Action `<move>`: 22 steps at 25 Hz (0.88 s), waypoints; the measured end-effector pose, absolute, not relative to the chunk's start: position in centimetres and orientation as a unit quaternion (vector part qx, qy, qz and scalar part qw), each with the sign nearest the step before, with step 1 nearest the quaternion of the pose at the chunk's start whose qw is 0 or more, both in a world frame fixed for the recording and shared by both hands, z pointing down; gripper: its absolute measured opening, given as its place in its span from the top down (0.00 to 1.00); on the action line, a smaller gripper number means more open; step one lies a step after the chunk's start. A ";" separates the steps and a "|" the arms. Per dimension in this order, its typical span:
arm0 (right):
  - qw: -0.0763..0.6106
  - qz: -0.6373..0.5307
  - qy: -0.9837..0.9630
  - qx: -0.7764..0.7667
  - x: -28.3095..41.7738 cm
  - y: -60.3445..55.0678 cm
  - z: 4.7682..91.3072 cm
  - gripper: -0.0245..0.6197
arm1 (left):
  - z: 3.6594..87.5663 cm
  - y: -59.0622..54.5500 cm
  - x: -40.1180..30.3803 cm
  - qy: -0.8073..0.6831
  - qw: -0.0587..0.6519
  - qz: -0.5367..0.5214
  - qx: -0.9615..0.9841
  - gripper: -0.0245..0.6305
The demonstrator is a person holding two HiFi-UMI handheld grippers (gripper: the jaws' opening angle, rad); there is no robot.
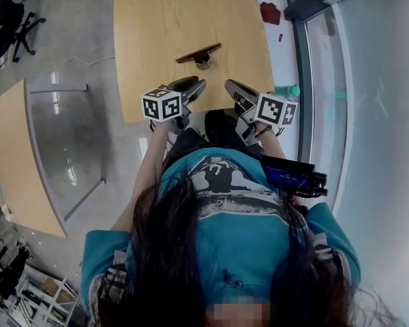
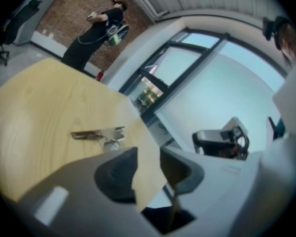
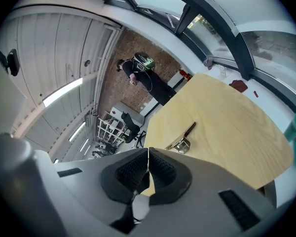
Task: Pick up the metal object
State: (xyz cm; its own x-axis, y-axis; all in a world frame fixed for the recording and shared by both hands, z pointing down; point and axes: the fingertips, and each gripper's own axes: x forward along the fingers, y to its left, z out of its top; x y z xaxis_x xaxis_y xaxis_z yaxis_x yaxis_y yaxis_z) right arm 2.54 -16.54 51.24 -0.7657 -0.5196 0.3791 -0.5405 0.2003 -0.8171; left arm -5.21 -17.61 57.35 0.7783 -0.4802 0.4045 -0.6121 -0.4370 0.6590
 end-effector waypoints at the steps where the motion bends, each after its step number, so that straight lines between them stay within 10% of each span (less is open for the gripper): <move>1: 0.012 0.534 -0.774 0.339 2.8 -17.1 51.4 0.94 | 58.0 -18.5 -4.8 -0.321 0.444 0.069 0.834 0.76; 9: 0.026 0.557 -0.769 0.312 5.7 -21.0 54.2 0.94 | 64.6 -23.4 -1.6 -0.309 0.624 0.009 0.718 0.60; 22: 0.035 0.562 -0.766 0.309 5.1 -20.9 54.5 0.94 | 66.7 -26.1 -4.0 -0.303 0.737 -0.112 0.594 0.60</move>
